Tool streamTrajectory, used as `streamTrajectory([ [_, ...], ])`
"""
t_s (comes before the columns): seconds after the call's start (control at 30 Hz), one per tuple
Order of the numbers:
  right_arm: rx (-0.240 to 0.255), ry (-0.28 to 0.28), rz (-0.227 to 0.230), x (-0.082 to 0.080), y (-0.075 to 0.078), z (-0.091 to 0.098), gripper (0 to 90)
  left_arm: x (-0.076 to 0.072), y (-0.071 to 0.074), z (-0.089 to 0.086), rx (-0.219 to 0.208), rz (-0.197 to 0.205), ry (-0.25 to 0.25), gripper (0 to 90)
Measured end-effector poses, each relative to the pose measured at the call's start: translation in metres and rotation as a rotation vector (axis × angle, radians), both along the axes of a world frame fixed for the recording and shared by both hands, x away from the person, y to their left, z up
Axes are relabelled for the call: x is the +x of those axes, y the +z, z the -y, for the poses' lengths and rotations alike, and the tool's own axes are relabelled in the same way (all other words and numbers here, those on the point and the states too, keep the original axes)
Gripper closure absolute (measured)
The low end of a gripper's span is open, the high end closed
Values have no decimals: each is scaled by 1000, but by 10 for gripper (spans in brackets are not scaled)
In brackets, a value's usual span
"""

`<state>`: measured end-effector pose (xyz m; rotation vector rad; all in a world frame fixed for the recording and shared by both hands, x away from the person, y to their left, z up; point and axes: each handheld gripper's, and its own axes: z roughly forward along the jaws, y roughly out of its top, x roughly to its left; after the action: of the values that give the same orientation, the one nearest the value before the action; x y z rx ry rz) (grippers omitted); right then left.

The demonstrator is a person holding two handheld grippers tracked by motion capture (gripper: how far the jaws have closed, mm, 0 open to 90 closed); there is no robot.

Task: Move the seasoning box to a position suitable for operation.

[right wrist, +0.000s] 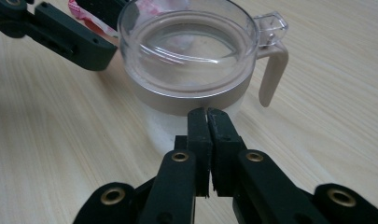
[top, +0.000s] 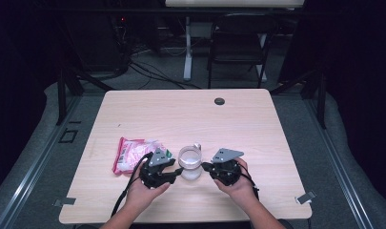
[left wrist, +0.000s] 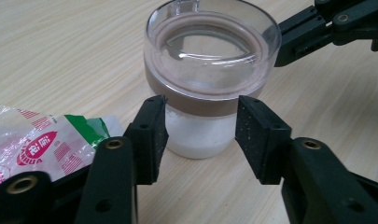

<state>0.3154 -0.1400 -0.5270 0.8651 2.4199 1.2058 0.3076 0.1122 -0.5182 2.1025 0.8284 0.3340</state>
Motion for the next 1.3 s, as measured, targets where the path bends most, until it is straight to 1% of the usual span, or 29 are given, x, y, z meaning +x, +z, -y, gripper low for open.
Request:
streamTrajectory([
  [0.1, 16, 9, -2, 2, -1, -4, 875, 0, -3, -1, 9, 3, 7, 490],
  [0.13, 13, 14, -6, 3, -1, -5, 873, -1, -3, -1, 13, 0, 12, 484],
  [0.2, 19, 23, -10, 5, -1, -8, 866, -1, -5, -2, 8, -1, 20, 483],
  [0.23, 30, 26, -10, 6, -2, -10, 858, -1, -5, -4, 12, -4, 20, 484],
  [0.3, 40, 44, -14, 8, -2, -12, 847, -2, -5, -6, 11, 5, 25, 485],
  [0.33, 42, 48, -15, 9, -2, -12, 839, -3, -5, -6, 1, 3, 28, 486],
  [0.37, 49, 54, -14, 10, -3, -13, 833, -3, -4, -8, 0, 6, 35, 486],
  [0.43, 61, 54, -21, 13, -3, -14, 825, -4, -4, -11, 5, 10, 45, 487],
  [0.47, 61, 55, -24, 15, -3, -13, 821, -4, -4, -11, -4, 10, 51, 487],
  [0.53, 82, 39, -28, 18, -2, -10, 818, -5, -3, -15, -6, 11, 60, 487],
  [0.57, 85, 23, -27, 20, -1, -7, 815, -5, -2, -17, -5, 12, 62, 487],
  [0.63, 82, -17, -25, 27, -2, -3, 803, -6, -2, -19, -18, 11, 76, 488],
  [0.67, 85, -38, -24, 33, -4, -1, 797, -6, -1, -21, -10, 14, 75, 488],
  [0.73, 91, -64, -32, 43, -9, 0, 791, -8, -1, -23, -19, 13, 85, 490],
  [0.77, 89, -71, -34, 45, -11, -1, 782, -8, -1, -24, -15, 17, 88, 490],
  [0.8, 82, -77, -36, 50, -14, -2, 761, -9, -1, -25, -22, 18, 91, 490],
  [0.83, 75, -81, -26, 53, -15, -3, 742, -10, 0, -27, -14, 19, 91, 491],
  [0.87, 63, -83, -3, 55, -15, -5, 735, -10, 0, -29, -17, 20, 96, 491],
  [0.97, 27, -71, 28, 63, -18, -12, 722, -12, 0, -34, -22, 21, 111, 492],
  [1.1, -7, -66, 27, 69, -20, -17, 718, -15, 0, -41, -24, 21, 135, 492],
  [1.17, -6, -65, 27, 72, -21, -18, 711, -17, -1, -43, -26, 20, 146, 492],
  [1.3, -5, -60, 2, 80, -25, -21, 716, -19, -2, -47, -29, 22, 167, 493],
])
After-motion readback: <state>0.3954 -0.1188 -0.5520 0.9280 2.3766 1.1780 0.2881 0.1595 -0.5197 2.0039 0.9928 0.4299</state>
